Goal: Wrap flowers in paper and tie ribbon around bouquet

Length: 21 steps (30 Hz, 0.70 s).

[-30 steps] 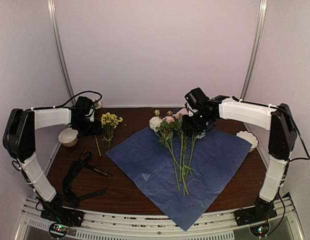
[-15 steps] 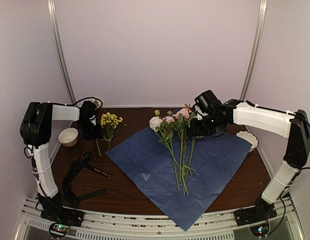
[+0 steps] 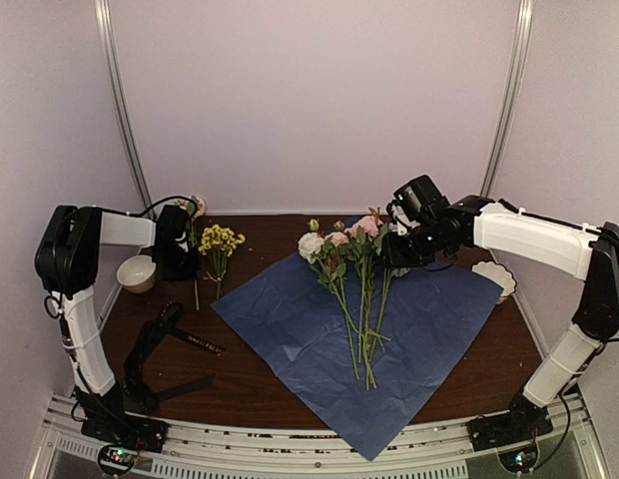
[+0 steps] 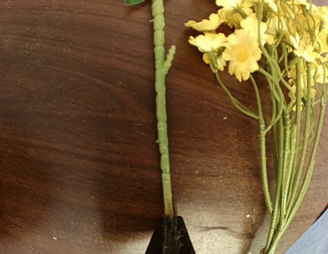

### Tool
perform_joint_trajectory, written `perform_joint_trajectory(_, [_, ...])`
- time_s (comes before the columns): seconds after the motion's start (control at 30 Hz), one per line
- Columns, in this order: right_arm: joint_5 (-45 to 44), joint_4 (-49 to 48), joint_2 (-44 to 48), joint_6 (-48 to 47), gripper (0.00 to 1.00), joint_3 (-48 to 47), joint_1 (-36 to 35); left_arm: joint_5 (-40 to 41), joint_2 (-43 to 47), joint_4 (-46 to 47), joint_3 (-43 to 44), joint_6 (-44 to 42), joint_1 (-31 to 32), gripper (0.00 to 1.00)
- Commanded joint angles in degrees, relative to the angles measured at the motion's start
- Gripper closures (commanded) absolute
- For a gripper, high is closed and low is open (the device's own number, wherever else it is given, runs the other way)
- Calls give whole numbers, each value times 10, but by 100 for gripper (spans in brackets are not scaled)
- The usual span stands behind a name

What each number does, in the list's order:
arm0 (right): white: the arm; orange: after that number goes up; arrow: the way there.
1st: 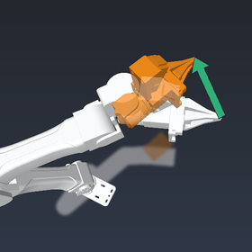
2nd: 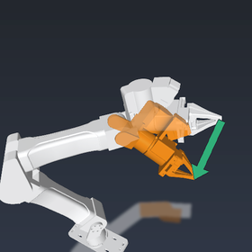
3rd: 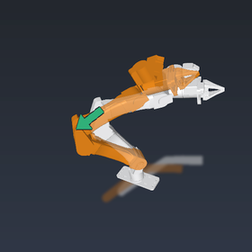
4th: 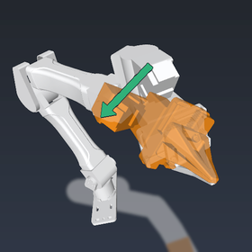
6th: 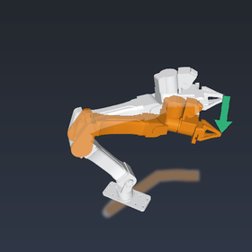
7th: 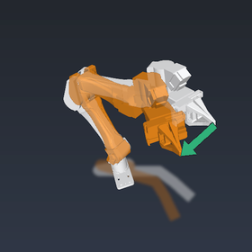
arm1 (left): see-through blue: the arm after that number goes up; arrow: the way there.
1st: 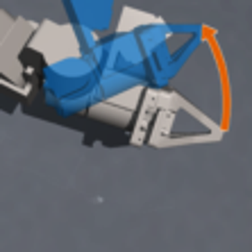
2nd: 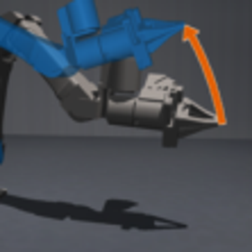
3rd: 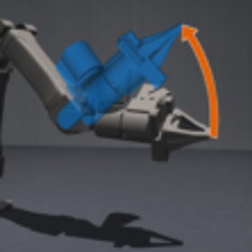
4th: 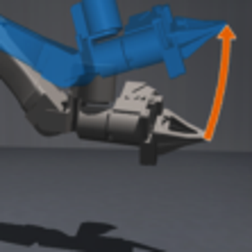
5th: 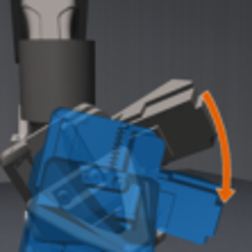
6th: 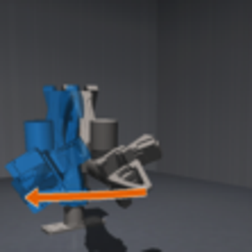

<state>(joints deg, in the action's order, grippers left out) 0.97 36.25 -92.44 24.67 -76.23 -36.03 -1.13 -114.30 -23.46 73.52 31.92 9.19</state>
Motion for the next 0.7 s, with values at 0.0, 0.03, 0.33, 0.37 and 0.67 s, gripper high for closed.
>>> perform_joint_trajectory(0.0, [-19, -5, 38, -12, 57, -4, -3, -6, 15, -4, -58, 24, -3, 100])
perform_joint_trajectory(0.03, [-21, -4, 42, -13, 57, -1, -3, -11, 29, 0, -76, 28, -4, 100])
perform_joint_trajectory(0.33, [-17, -8, 62, -10, 57, 13, -3, -52, 245, 82, -307, 124, 38, 100])
perform_joint_trajectory(0.37, [-15, -8, 64, -10, 57, 13, -3, -46, 256, 71, -315, 128, 54, 100])
perform_joint_trajectory(0.67, [-16, 4, 67, -23, 55, 4, -3, 36, 301, 8, -256, 118, 74, 38])
